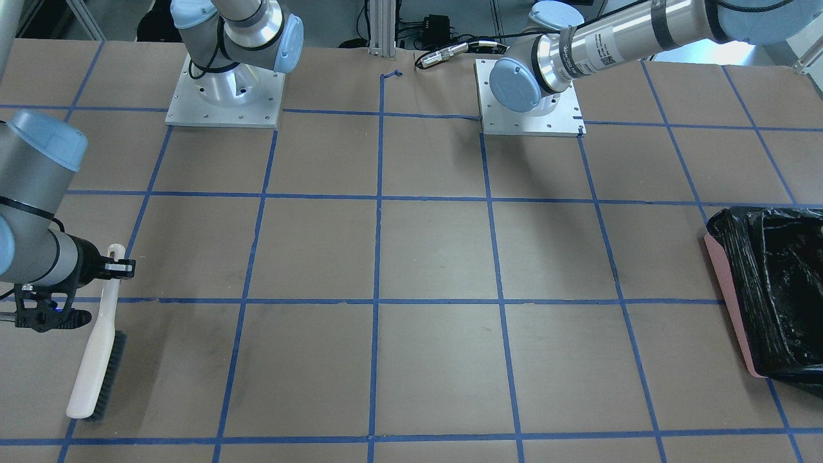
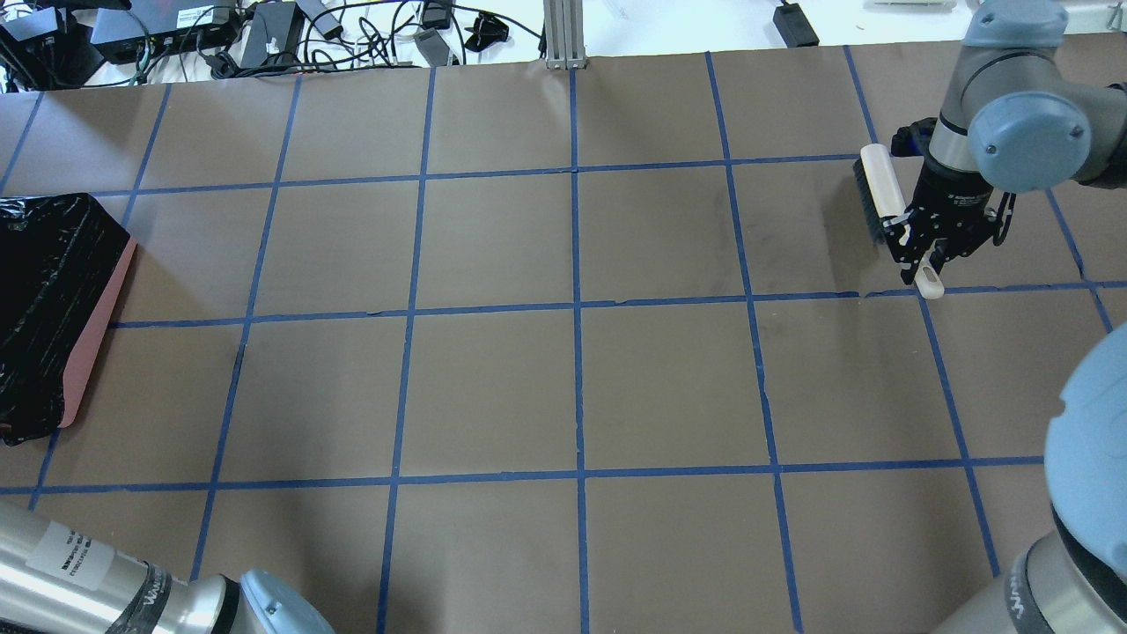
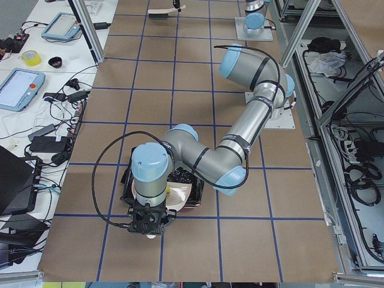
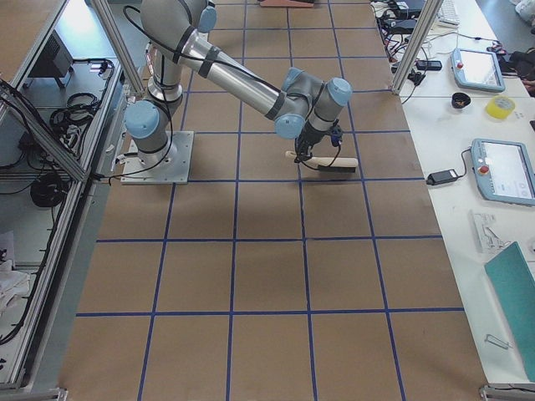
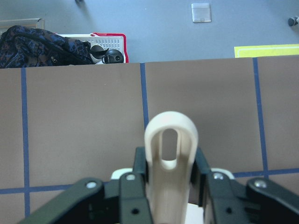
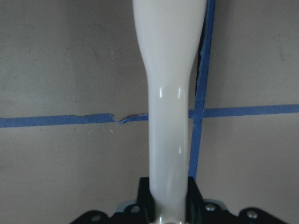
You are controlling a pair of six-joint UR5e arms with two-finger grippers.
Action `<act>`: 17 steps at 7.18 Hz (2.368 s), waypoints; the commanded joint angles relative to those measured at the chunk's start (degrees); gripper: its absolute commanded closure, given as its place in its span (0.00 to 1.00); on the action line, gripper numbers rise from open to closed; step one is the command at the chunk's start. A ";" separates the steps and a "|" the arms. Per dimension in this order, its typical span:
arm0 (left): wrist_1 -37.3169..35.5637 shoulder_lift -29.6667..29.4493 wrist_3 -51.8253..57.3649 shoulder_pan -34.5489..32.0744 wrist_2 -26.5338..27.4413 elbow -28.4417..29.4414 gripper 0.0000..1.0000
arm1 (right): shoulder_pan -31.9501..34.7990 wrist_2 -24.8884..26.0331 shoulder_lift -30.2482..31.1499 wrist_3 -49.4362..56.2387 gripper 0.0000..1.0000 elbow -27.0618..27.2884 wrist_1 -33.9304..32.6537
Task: Sweep and dump trash into bin
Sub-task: 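Tilt the dustpan over the black bin with the left gripper to dump the items, then return the empty dustpan to the table with left gripper while right gripper lowers brush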
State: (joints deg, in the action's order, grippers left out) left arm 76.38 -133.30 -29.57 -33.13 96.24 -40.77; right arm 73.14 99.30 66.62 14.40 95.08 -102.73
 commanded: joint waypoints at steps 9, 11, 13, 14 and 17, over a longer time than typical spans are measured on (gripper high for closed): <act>-12.17 7.61 6.28 -6.60 15.12 -11.36 1.00 | -0.99 0.01 -0.26 -0.08 1.00 1.15 -0.01; -2.60 9.37 3.05 -7.12 10.50 -7.93 1.00 | -0.99 -0.07 -0.26 0.44 0.73 1.69 -0.71; 6.10 12.53 -6.24 -11.84 8.10 -7.65 1.00 | -0.99 -0.07 -0.26 0.89 0.47 1.69 -1.07; 10.50 13.85 -11.60 -13.96 4.87 -7.65 1.00 | -1.16 -0.07 -0.26 2.02 0.33 1.77 -1.07; 18.36 14.83 -21.98 -21.07 0.11 -10.18 1.00 | -1.16 -0.16 -0.17 2.12 0.16 2.13 -1.16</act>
State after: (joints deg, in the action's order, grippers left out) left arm 92.95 -118.28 -46.46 -50.95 98.46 -49.34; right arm 72.00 99.17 66.37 16.50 97.11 -103.85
